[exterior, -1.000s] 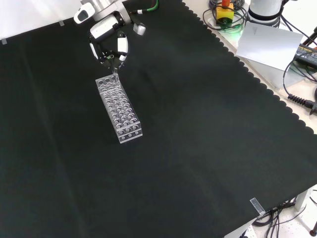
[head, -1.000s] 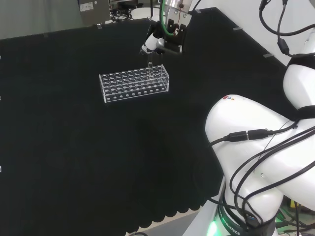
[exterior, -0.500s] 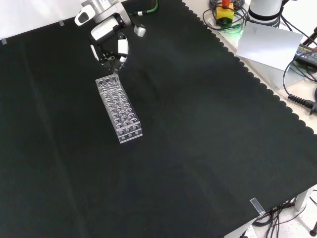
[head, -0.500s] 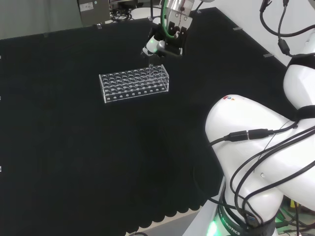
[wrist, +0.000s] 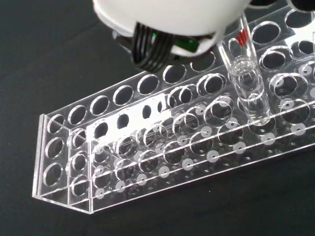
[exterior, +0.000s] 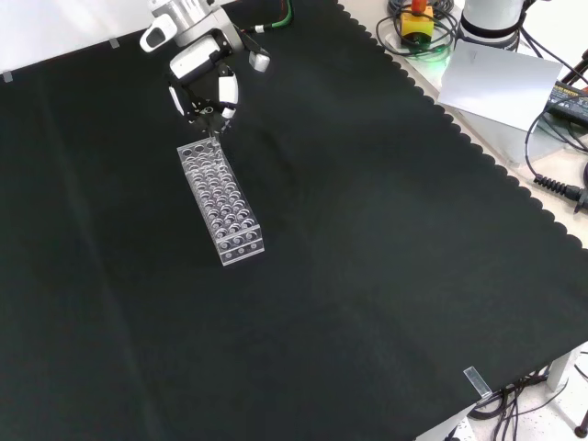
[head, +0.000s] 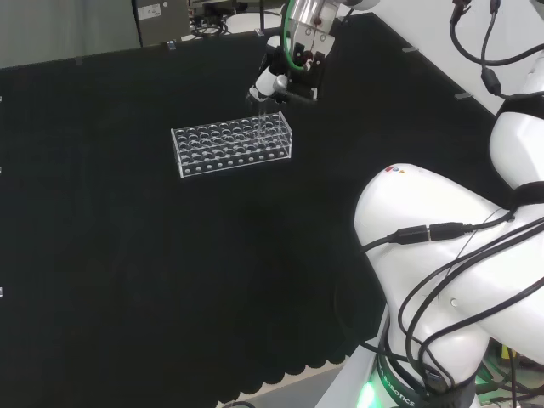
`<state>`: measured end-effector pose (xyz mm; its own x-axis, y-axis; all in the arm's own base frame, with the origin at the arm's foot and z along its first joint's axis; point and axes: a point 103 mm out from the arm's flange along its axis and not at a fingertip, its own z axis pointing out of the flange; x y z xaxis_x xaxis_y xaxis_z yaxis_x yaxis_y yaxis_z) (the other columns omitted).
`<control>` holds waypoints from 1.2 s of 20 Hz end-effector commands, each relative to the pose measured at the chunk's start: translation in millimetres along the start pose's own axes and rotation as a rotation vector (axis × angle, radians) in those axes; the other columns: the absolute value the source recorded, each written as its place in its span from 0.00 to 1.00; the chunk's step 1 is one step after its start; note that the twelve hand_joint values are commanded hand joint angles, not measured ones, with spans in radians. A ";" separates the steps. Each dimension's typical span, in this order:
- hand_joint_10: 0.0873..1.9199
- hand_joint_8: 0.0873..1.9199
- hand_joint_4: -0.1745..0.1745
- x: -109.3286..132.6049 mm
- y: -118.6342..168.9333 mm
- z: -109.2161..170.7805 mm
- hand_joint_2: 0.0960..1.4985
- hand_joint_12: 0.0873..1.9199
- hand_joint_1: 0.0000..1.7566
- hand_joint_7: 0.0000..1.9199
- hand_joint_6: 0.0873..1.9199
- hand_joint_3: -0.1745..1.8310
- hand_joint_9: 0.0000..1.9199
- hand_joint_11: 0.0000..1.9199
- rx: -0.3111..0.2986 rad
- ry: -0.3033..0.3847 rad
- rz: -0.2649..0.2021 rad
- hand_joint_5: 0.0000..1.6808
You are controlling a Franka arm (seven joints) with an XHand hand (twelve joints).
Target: Put the test tube back in the rack.
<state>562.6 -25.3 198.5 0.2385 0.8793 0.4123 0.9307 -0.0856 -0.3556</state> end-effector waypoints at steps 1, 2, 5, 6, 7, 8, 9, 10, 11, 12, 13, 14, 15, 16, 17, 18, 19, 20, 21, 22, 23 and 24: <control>0.14 0.17 0.00 -2.9 1.6 2.5 0.38 0.43 0.70 0.94 0.14 0.39 0.88 0.67 0.005 -0.001 0.010 0.85; 0.14 0.17 0.00 -3.3 1.9 2.9 0.38 0.43 0.70 0.94 0.14 0.39 0.88 0.67 0.007 -0.002 0.013 0.85; 0.14 0.17 0.00 -4.6 3.0 4.6 0.38 0.43 0.70 0.94 0.14 0.39 0.88 0.67 0.010 -0.005 0.021 0.85; 0.14 0.17 0.00 -4.9 3.2 5.0 0.38 0.43 0.70 0.94 0.14 0.39 0.88 0.67 0.010 -0.006 0.022 0.85; 0.14 0.17 0.00 -5.2 3.5 5.5 0.38 0.43 0.70 0.94 0.14 0.39 0.88 0.67 0.011 -0.007 0.023 0.85; 0.14 0.17 0.00 -5.4 3.7 5.9 0.38 0.43 0.70 0.94 0.14 0.39 0.88 0.67 0.012 -0.008 0.024 0.85; 0.14 0.17 0.00 -5.6 3.8 6.3 0.38 0.43 0.70 0.94 0.14 0.39 0.88 0.67 0.013 -0.008 0.024 0.85; 0.14 0.17 0.00 -5.8 4.2 6.9 0.38 0.43 0.70 0.94 0.14 0.39 0.88 0.67 0.015 -0.009 0.026 0.85; 0.14 0.17 0.00 -6.0 4.3 7.2 0.38 0.43 0.70 0.94 0.14 0.39 0.88 0.67 0.017 -0.010 0.026 0.85; 0.14 0.17 0.00 -6.2 4.6 7.9 0.38 0.43 0.70 0.94 0.14 0.39 0.88 0.67 0.018 -0.011 0.027 0.85; 0.14 0.17 0.00 -6.4 4.7 8.2 0.38 0.43 0.70 0.94 0.14 0.39 0.88 0.67 0.019 -0.012 0.027 0.85; 0.14 0.17 0.00 -6.5 4.9 8.6 0.38 0.43 0.70 0.94 0.14 0.39 0.88 0.67 0.020 -0.013 0.028 0.85; 0.14 0.17 0.00 -6.6 5.0 8.9 0.38 0.43 0.70 0.94 0.14 0.39 0.88 0.67 0.022 -0.013 0.028 0.85; 0.14 0.17 0.00 -6.6 5.1 9.2 0.38 0.43 0.70 0.94 0.14 0.39 0.88 0.67 0.024 -0.014 0.028 0.85; 0.14 0.17 0.00 -6.7 5.3 10.1 0.38 0.43 0.70 0.94 0.14 0.39 0.88 0.67 0.028 -0.018 0.030 0.85; 0.14 0.17 0.00 -6.8 6.1 14.0 0.38 0.43 0.70 0.94 0.14 0.39 0.88 0.67 0.029 -0.027 0.032 0.85; 0.14 0.17 0.00 -7.4 6.1 14.2 0.38 0.43 0.70 0.94 0.14 0.39 0.88 0.67 0.031 -0.024 0.031 0.85; 0.14 0.17 0.00 -7.8 6.5 17.4 0.38 0.43 0.70 0.94 0.14 0.39 0.88 0.67 0.032 -0.029 0.031 0.85; 0.14 0.17 0.00 -8.3 6.7 18.5 0.38 0.43 0.70 0.94 0.14 0.39 0.88 0.67 0.036 -0.026 0.030 0.85; 0.14 0.17 0.00 -8.5 6.9 19.5 0.38 0.43 0.70 0.94 0.14 0.39 0.88 0.67 0.038 -0.025 0.030 0.85; 0.14 0.17 0.00 -8.7 7.0 20.5 0.38 0.43 0.70 0.94 0.14 0.39 0.88 0.67 0.039 -0.024 0.029 0.85; 0.14 0.17 0.00 -8.9 7.2 21.7 0.38 0.43 0.70 0.94 0.14 0.39 0.88 0.67 0.040 -0.024 0.028 0.85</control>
<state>562.1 -24.9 178.1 0.2590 0.8874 0.3814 0.9129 -0.0958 -0.3969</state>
